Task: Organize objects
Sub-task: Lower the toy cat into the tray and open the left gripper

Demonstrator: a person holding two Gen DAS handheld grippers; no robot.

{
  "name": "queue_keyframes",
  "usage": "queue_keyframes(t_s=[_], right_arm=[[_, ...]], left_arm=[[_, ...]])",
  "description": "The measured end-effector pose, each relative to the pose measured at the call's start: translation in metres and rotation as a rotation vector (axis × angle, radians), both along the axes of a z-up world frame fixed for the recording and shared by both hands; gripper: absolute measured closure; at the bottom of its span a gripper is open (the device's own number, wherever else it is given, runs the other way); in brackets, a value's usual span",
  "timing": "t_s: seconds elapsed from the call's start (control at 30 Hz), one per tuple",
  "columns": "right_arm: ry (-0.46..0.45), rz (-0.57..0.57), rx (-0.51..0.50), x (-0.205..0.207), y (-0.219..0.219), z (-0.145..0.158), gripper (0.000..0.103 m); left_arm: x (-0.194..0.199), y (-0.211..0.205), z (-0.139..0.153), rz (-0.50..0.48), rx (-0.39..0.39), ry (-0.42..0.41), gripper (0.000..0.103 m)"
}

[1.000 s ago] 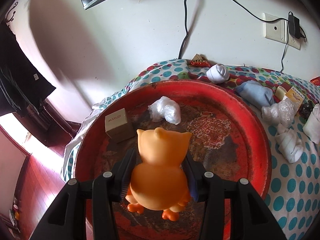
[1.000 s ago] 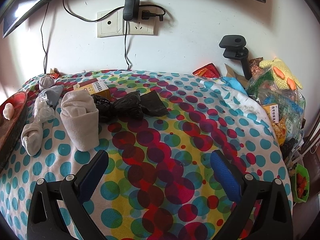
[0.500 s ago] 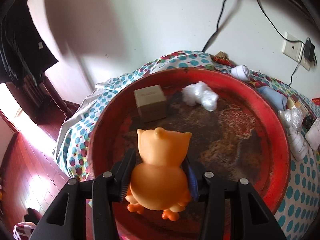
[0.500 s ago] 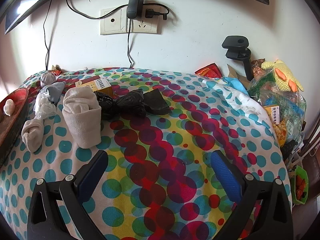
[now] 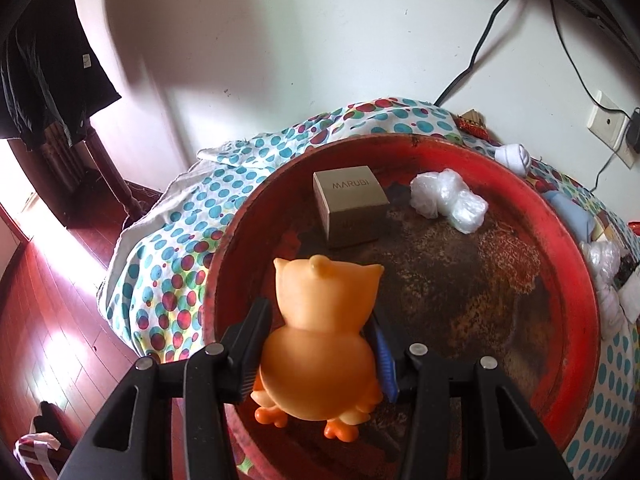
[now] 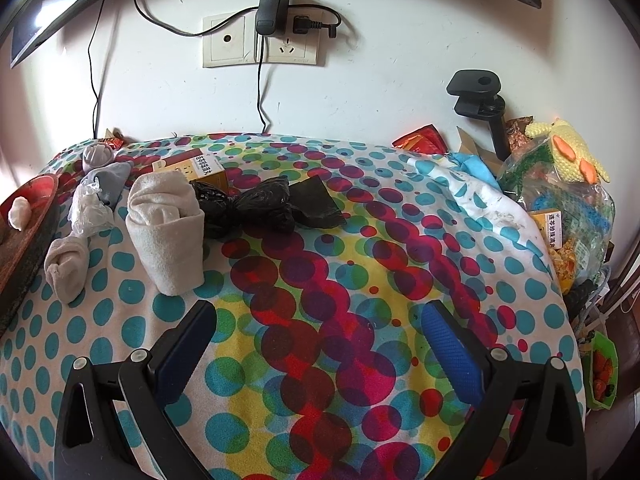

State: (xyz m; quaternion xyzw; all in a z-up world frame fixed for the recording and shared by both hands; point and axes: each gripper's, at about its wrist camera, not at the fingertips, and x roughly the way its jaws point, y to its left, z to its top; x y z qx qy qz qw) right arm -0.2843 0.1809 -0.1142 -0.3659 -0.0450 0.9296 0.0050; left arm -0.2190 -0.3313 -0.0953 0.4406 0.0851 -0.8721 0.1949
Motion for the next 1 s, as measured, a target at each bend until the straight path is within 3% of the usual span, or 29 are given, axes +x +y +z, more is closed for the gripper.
queue_keyframes(t_s=[0.33, 0.6, 0.77, 0.87, 1.0], right_arm=[[-0.002, 0.001, 0.001, 0.000, 0.000, -0.001, 0.001], [-0.005, 0.002, 0.004, -0.001, -0.001, -0.002, 0.001], [-0.001, 0.003, 0.005, -0.001, 0.000, -0.003, 0.001], [-0.001, 0.003, 0.005, 0.000, 0.000, -0.003, 0.001], [-0.001, 0.003, 0.006, 0.000, -0.001, -0.002, 0.001]], left_arm=[[-0.016, -0.004, -0.018, 0.031, 0.007, -0.044, 0.054], [-0.015, -0.007, -0.018, 0.039, 0.019, -0.011, 0.052], [-0.001, -0.008, 0.008, 0.042, 0.036, 0.118, 0.043], [0.010, -0.004, 0.032, 0.011, 0.032, 0.168, 0.043], [0.060, 0.019, 0.065, -0.007, 0.049, 0.318, 0.041]])
